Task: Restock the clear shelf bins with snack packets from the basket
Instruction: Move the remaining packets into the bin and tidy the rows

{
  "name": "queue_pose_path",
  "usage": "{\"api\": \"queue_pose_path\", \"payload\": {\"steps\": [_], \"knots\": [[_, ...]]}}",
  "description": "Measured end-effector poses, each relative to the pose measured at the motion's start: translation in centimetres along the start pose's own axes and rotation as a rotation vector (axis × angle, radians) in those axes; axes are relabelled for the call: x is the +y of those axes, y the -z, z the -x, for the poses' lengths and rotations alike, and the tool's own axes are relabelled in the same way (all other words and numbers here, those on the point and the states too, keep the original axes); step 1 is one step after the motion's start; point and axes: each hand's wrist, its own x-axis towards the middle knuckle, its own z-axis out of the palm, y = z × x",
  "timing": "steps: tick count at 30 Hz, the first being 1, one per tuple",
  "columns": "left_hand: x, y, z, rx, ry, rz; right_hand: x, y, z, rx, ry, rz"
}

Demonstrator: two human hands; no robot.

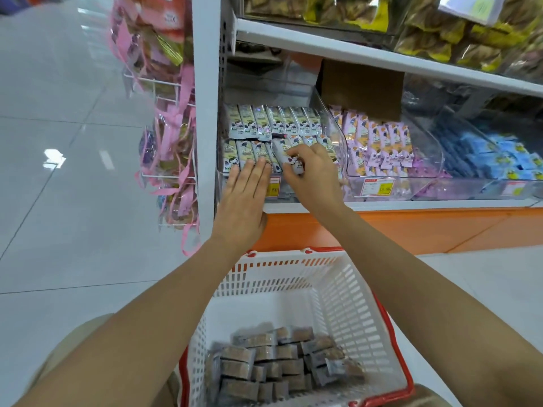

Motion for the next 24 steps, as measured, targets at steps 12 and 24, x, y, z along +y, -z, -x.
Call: {"api": "queue_pose_path", "payload": {"steps": [12,24], "knots": [[-0.3,0.6,0.5,0.013,-0.028,0.077,0.6,0.3,1.9,0.031,0.097,-0.043],[-2.1,-6.5,9.7,-0.411,-0.082,-0.112,7.6,-4.4,18.3,-0.382,-0.029,-0.095]]}}
